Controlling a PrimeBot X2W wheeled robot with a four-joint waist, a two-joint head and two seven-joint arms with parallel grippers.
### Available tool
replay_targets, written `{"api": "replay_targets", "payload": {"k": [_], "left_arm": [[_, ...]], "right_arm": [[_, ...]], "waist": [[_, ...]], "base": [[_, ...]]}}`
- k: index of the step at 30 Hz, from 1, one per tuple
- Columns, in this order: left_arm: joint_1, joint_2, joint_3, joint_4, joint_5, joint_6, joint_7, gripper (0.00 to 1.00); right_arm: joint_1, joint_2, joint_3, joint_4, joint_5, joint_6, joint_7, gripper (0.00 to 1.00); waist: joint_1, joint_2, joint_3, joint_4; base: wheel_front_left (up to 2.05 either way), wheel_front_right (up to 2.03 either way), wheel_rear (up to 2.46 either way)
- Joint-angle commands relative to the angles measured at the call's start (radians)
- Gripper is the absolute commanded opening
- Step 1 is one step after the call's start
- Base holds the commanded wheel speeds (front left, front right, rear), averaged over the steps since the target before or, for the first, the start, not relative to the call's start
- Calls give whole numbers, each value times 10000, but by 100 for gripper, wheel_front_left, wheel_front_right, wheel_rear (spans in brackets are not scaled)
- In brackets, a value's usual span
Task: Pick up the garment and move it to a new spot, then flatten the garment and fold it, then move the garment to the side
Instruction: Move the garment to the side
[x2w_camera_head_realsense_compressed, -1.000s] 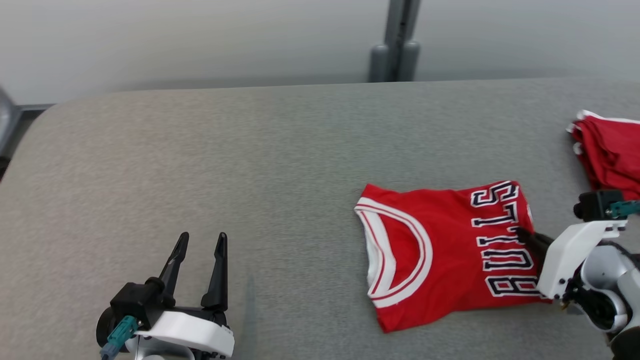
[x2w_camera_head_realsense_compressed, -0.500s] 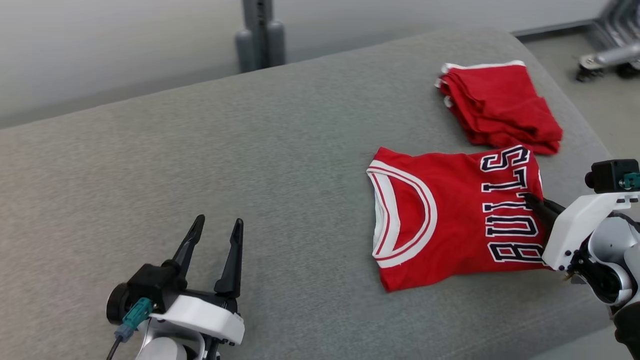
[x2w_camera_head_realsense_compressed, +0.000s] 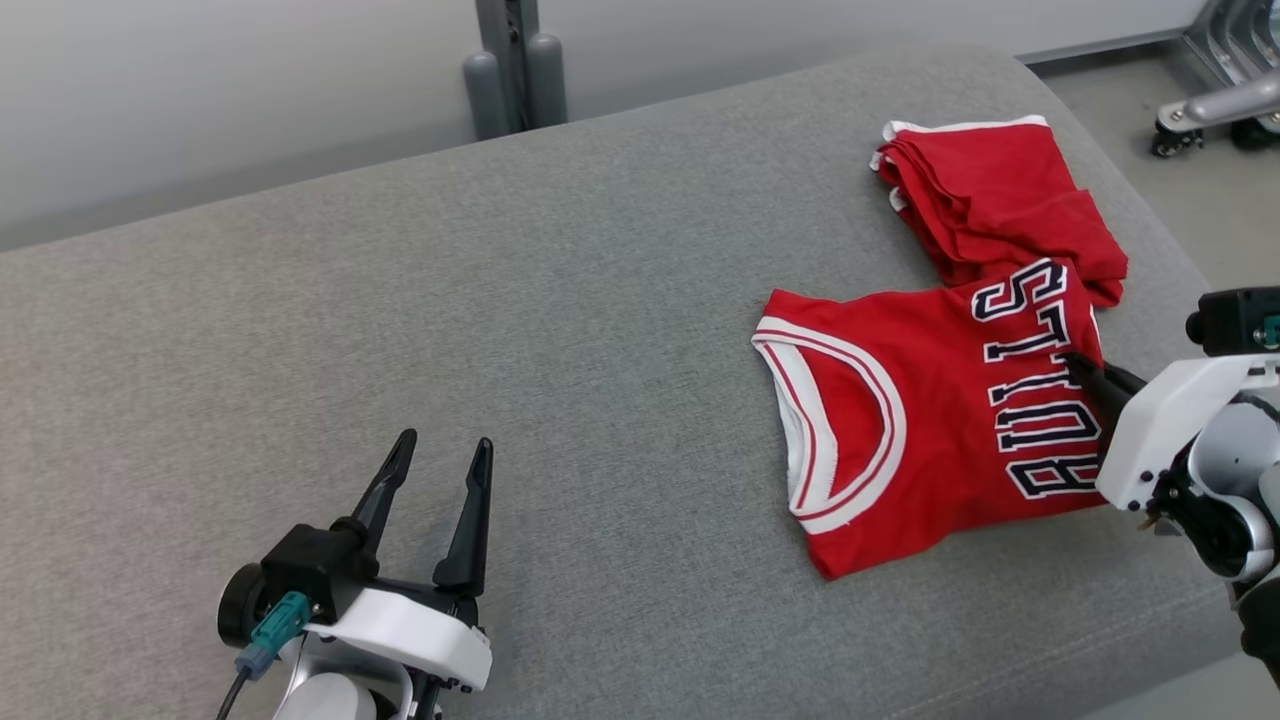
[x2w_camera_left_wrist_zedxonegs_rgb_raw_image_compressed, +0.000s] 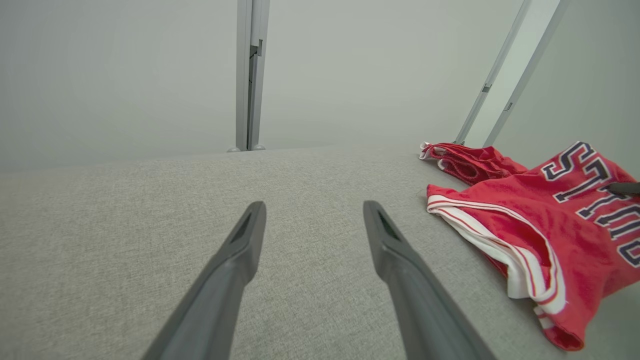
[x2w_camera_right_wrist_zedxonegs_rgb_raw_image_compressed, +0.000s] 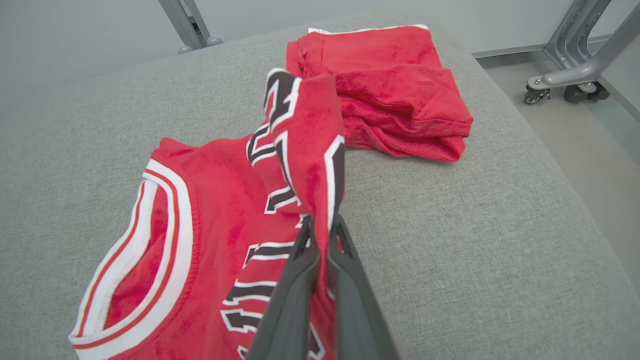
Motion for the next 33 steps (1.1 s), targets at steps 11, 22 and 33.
{"api": "replay_targets", "payload": {"k": [11,22,33], "left_arm": [[180,-59,-136,128,-296,117,-81,100],[125,-102,-130,42,-352,164,-95,100],[-217,4,-45,-59,-130,60,-98,100]], "right_arm": [[-1623,-351,-207,-89,-585,3,713,0],[-2843,-933,-864,567,-1415,3,1178,0],[-4174,-685,-2373,1952,-2335,3,513,0]], "waist": [[0,-1,-413,870],[0,-1,-232,1463],[0,-1,488,1855]], "base": [[0,0,0],[0,0,0],[0,0,0]]}}
